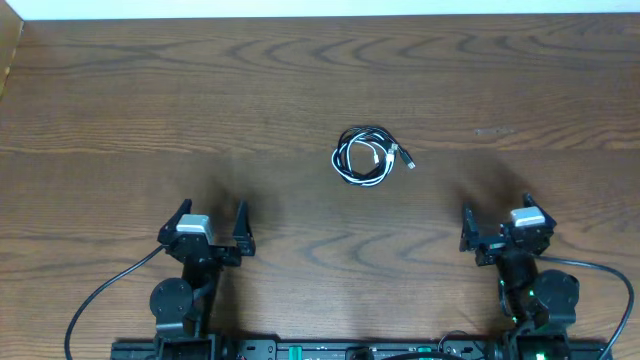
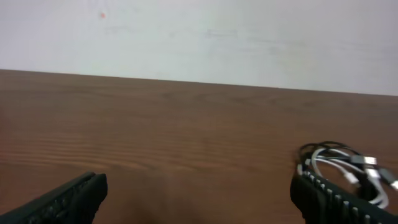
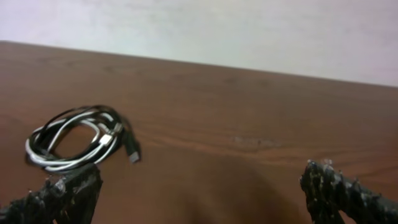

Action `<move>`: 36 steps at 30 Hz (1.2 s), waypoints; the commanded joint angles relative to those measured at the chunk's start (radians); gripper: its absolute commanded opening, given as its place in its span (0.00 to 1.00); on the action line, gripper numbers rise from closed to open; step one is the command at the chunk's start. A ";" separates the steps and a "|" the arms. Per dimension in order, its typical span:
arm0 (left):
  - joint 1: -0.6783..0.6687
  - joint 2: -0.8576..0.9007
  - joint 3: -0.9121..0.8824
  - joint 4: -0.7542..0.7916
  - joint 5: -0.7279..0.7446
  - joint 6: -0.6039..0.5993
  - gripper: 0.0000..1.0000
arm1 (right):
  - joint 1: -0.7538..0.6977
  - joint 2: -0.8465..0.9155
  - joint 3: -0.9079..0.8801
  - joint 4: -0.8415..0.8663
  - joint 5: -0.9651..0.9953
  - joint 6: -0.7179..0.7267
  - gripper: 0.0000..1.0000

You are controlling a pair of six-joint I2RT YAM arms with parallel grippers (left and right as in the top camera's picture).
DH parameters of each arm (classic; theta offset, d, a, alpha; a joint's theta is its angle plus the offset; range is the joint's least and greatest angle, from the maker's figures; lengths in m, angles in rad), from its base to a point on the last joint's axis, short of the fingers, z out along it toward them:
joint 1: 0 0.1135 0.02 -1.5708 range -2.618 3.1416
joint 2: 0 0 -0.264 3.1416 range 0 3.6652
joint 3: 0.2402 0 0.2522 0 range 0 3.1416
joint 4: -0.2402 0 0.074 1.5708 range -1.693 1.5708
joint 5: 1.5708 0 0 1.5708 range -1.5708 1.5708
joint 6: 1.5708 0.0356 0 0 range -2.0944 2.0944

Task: Untangle cables
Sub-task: 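Raise both grippers and move them toward the cable bundle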

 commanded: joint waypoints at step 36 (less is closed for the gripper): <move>-0.105 1.291 1.238 -0.703 0.224 0.135 0.99 | -0.002 1.278 1.216 -0.574 -0.542 -0.059 0.99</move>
